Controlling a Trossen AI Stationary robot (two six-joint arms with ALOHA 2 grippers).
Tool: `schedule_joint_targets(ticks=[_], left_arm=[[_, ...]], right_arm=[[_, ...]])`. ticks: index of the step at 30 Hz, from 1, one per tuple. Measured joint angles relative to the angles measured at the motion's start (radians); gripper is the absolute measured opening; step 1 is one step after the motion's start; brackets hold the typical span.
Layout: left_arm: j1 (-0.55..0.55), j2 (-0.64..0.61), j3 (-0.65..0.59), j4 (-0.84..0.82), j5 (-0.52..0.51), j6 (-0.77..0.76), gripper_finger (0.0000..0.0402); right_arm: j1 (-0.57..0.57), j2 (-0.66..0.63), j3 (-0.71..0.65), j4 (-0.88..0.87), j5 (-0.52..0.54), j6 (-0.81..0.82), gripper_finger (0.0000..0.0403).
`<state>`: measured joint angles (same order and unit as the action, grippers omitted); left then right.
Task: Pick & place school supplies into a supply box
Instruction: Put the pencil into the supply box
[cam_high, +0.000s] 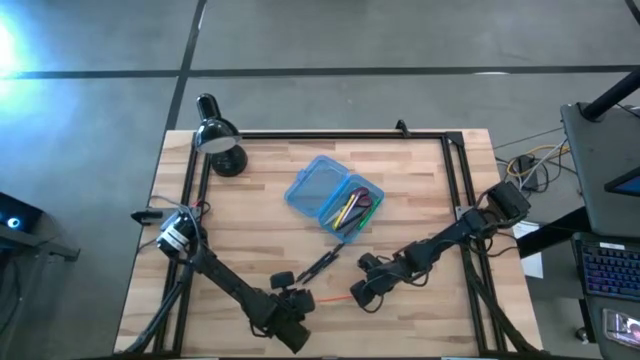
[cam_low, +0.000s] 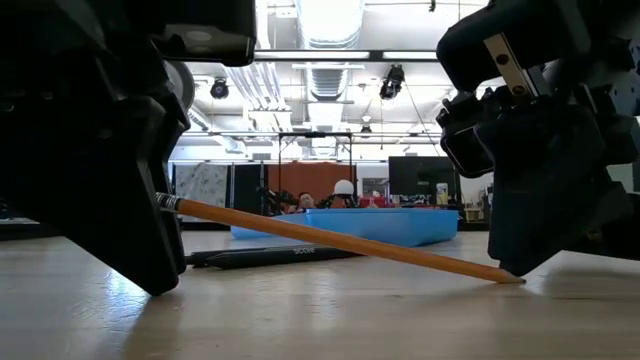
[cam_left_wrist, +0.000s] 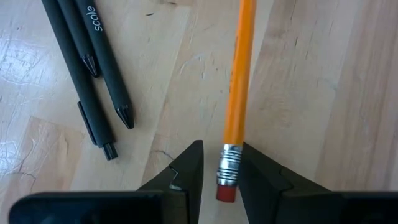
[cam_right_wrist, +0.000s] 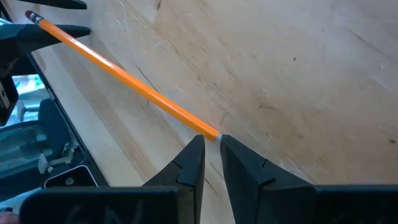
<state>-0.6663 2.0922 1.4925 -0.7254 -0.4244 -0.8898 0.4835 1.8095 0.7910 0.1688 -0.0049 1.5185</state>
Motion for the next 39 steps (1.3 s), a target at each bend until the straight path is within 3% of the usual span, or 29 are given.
schedule_joint_targets(ticks=[17,26,39], left_arm=[[0.036,-0.038,0.000,0.000,0.052,0.096,0.0075],[0.037,-0.038,0.000,0.012,0.071,0.105,0.0010],[0.041,-0.038,0.000,0.036,0.073,0.128,0.0006]], right_arm=[[0.000,0.001,0.000,0.000,-0.003,0.008,0.0050],[0.000,0.001,0.000,0.000,-0.002,0.008,0.0050],[0.001,-0.040,0.003,-0.009,0.061,-0.049,0.0050]])
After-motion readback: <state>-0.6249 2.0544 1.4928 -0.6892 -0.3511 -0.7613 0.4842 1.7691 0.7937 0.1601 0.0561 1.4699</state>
